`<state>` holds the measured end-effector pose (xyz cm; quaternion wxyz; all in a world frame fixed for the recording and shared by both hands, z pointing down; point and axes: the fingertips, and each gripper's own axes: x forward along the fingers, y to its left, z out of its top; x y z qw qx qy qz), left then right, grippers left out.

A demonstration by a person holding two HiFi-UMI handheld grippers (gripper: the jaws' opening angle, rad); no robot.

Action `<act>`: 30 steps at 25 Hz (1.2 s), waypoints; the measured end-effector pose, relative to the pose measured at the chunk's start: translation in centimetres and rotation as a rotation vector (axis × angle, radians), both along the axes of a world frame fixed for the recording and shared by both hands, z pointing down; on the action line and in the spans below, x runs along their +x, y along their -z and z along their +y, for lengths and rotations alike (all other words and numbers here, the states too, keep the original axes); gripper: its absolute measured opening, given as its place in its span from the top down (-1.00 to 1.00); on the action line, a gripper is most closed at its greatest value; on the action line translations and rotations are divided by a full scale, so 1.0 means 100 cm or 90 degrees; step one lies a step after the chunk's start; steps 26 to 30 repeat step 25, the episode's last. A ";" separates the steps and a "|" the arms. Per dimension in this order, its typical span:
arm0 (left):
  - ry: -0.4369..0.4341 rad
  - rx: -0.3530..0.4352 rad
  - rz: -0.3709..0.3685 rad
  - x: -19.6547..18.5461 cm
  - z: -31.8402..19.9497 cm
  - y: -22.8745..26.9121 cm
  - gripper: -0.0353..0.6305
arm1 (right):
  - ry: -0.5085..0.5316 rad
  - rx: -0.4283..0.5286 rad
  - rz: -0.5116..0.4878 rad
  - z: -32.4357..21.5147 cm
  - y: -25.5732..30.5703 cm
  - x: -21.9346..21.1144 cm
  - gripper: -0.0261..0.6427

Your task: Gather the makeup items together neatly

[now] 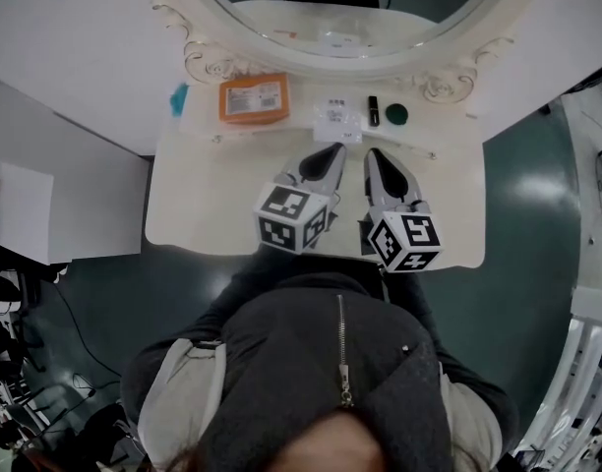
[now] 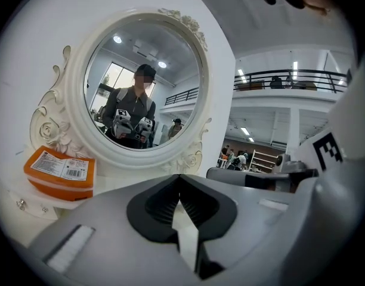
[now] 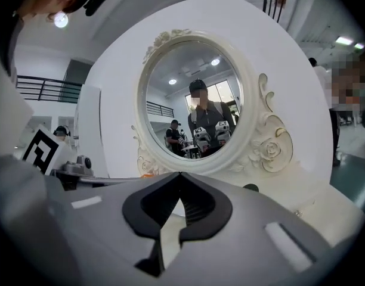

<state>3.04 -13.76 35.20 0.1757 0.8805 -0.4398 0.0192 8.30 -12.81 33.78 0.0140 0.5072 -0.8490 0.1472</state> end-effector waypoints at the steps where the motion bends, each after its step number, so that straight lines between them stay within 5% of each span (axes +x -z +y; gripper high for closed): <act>1: 0.002 -0.001 -0.001 -0.002 0.000 -0.001 0.87 | 0.002 -0.003 0.001 0.000 -0.001 -0.001 0.92; 30: 0.016 -0.011 0.003 -0.009 -0.009 -0.011 0.87 | 0.011 -0.014 0.000 -0.006 -0.007 -0.003 0.92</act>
